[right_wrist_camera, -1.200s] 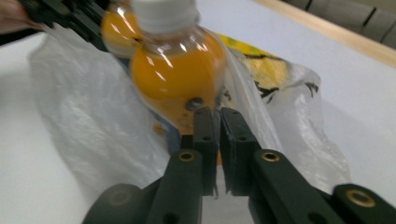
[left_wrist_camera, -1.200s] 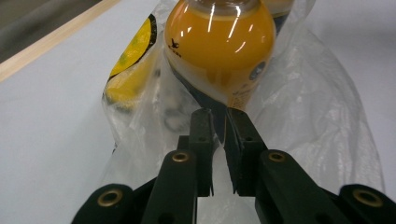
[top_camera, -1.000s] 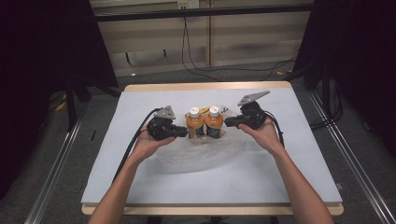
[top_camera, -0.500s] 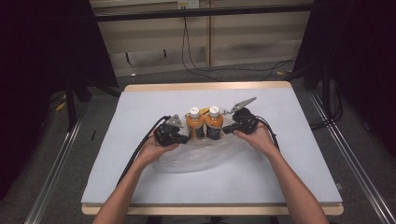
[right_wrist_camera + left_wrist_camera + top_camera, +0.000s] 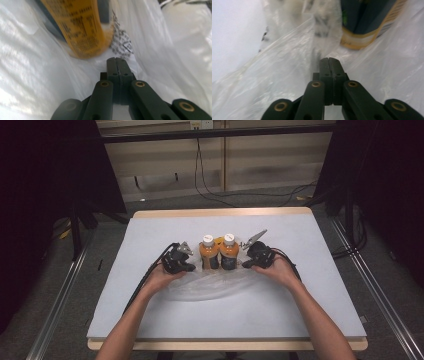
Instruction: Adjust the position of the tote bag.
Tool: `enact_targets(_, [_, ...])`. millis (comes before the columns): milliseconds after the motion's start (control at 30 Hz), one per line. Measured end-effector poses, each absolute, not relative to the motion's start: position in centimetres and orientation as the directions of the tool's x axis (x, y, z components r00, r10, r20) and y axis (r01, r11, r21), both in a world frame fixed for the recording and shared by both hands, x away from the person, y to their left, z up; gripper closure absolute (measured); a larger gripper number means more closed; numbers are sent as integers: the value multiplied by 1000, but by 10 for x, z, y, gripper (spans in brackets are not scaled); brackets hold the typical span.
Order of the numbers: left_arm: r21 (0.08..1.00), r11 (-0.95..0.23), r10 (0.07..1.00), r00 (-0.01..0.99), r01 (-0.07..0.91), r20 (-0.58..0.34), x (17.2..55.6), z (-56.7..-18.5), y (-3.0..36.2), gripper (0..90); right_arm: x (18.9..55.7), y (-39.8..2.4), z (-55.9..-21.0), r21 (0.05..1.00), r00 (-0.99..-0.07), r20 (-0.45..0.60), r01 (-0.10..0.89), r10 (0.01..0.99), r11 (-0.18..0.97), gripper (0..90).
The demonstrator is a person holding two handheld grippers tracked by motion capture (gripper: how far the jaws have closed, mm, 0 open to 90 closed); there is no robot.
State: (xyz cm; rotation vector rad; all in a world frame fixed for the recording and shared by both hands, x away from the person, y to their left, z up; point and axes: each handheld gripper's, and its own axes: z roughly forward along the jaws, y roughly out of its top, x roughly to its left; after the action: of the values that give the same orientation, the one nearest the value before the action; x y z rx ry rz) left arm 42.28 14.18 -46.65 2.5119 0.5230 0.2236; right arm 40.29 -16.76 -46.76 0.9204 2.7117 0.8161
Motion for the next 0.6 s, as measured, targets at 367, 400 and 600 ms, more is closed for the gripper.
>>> enact_targets(367, [485, -820, 406, 906, 303, 119, 432, -463, 154, 900, 398, -196, -462, 472, -810, -1, 516, 586, 715, 900])
enact_targets(400, [502, -804, 420, 902, 319, 100, 434, -464, 157, 900, 397, -199, -462, 467, -806, -8, 521, 592, 715, 900])
enact_targets(600, [559, -764, 415, 909, 321, 46, 430, -461, 158, 900, 393, -205, -464, 495, -807, 3, 514, 590, 701, 900])
